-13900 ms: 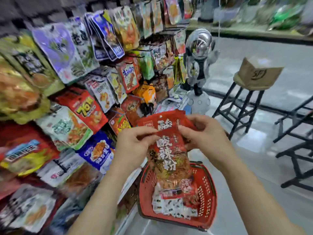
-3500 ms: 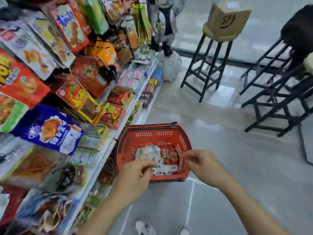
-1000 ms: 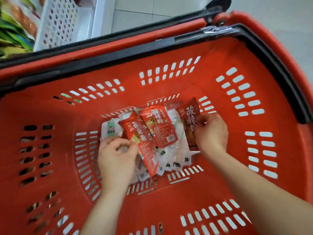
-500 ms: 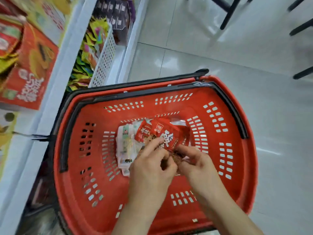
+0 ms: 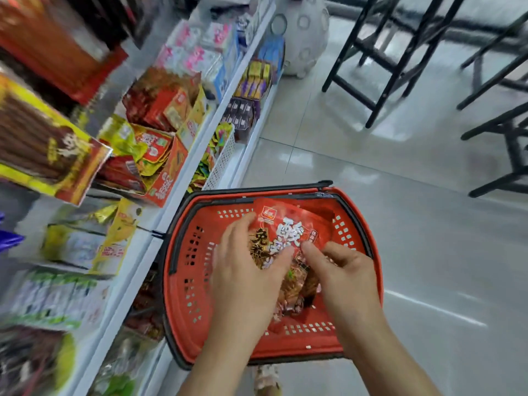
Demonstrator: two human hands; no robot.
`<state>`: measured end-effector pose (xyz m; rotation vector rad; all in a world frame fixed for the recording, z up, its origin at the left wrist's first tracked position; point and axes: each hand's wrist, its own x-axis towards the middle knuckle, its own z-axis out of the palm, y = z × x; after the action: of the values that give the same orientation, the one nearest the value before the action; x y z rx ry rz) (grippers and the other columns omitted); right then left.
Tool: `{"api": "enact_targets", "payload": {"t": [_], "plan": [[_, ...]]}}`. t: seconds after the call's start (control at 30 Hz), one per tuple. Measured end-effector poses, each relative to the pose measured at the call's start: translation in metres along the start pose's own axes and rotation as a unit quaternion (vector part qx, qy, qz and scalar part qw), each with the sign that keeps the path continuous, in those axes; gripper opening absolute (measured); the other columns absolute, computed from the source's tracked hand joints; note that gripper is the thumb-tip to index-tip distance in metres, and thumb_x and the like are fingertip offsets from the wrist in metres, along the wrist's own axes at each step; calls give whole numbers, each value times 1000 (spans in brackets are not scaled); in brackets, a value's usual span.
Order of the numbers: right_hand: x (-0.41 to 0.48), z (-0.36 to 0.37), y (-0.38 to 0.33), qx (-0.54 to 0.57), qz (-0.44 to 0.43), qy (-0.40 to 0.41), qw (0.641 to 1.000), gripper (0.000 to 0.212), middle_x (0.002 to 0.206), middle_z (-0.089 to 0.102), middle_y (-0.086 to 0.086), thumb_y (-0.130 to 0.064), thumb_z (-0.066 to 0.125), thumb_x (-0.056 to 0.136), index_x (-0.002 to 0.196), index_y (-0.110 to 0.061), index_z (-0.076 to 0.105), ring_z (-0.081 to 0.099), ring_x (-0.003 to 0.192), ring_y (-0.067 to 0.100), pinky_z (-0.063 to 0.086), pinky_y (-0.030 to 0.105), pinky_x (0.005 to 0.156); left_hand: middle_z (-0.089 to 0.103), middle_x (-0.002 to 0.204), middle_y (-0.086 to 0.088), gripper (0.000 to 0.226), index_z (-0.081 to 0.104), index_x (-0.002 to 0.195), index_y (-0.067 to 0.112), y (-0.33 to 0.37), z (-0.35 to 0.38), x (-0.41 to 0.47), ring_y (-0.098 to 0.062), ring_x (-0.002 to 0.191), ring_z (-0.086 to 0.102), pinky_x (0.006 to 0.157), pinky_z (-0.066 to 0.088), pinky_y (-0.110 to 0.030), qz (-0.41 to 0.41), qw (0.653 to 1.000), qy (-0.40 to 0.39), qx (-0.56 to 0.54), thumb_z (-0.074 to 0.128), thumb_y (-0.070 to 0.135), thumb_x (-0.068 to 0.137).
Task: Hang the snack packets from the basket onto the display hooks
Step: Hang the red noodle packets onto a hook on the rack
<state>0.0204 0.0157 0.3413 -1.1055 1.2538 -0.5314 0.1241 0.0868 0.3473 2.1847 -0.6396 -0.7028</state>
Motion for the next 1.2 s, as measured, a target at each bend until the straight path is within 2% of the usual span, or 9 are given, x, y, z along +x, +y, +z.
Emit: {"api": "enact_targets", "payload": {"t": [0.13, 0.33, 0.47, 0.63, 0.73, 0.9, 1.0, 1.1, 1.2], "plan": [[-35, -11, -50, 27, -19, 37, 999, 48, 56, 37, 7, -21, 78, 79, 49, -7, 43, 34, 56, 17, 30, 32, 56, 64, 106, 17, 73, 44, 123, 45, 49, -41, -12, -3, 96, 64, 88, 53, -33, -86, 991, -43, -92, 87, 37, 64], [-120, -33, -136, 122, -7, 13, 992, 13, 82, 75, 12, -21, 78, 80, 79, -8, 76, 72, 83, 35, 58, 51, 78, 71, 95, 0, 57, 56, 113, 22, 132, -108, -80, -17, 84, 70, 79, 58, -45, -114, 971, 0, -210, 85, 5, 67], [-181, -51, -192, 124, -74, -11, 989, 14, 85, 76, 10, -27, 73, 86, 85, -13, 75, 72, 85, 34, 58, 52, 80, 72, 82, 10, 43, 60, 100, 23, 175, -151, -141, -3, 74, 69, 70, 57, -25, -88, 947, 36, -308, 80, -2, 71], [-258, -76, -250, 64, -226, -33, 971, 8, 74, 72, -16, -25, 65, 92, 86, -23, 69, 65, 67, -1, 48, 21, 62, 63, 125, -9, 98, 49, 128, 16, 219, -196, -217, -28, 112, 62, 96, 49, -50, -69, 916, 80, -387, 93, 25, 40], [-299, -79, -277, 23, -298, -55, 953, 3, 82, 71, -12, -28, 62, 93, 96, -27, 62, 65, 73, -1, 51, 24, 66, 60, 130, -11, 96, 45, 132, 18, 243, -226, -260, -28, 117, 59, 99, 48, -51, -39, 908, 108, -404, 93, 22, 49], [-348, -67, -319, -21, -465, -80, 881, 53, 101, 57, -30, -9, 63, 90, 121, -40, 35, 61, 86, -2, 49, 21, 78, 47, 142, -5, 67, 43, 132, 21, 263, -275, -316, -18, 132, 43, 103, 39, -35, 45, 896, 208, -390, 78, 4, 77], [-372, -50, -344, -65, -528, -104, 840, 39, 106, 59, -31, -10, 60, 93, 116, -40, 49, 59, 96, -2, 47, 22, 87, 53, 133, 0, 68, 43, 116, 46, 271, -305, -335, -15, 117, 54, 90, 46, -33, 103, 882, 268, -375, 78, 3, 77], [-390, -24, -359, -30, -485, -156, 860, 30, 86, 67, -26, -6, 60, 92, 83, -33, 68, 59, 84, -5, 45, 15, 78, 35, 136, 28, 82, 40, 122, 63, 275, -340, -350, -4, 125, 36, 96, 41, -34, 164, 881, 317, -310, 76, 4, 79], [-414, 6, -367, 59, -376, -265, 886, 18, 87, 72, -17, -10, 71, 84, 84, -27, 76, 63, 83, 1, 48, 17, 75, 31, 130, 45, 78, 43, 128, 61, 268, -378, -360, 10, 128, 26, 104, 33, -21, 204, 880, 337, -264, 74, 6, 82]]}}
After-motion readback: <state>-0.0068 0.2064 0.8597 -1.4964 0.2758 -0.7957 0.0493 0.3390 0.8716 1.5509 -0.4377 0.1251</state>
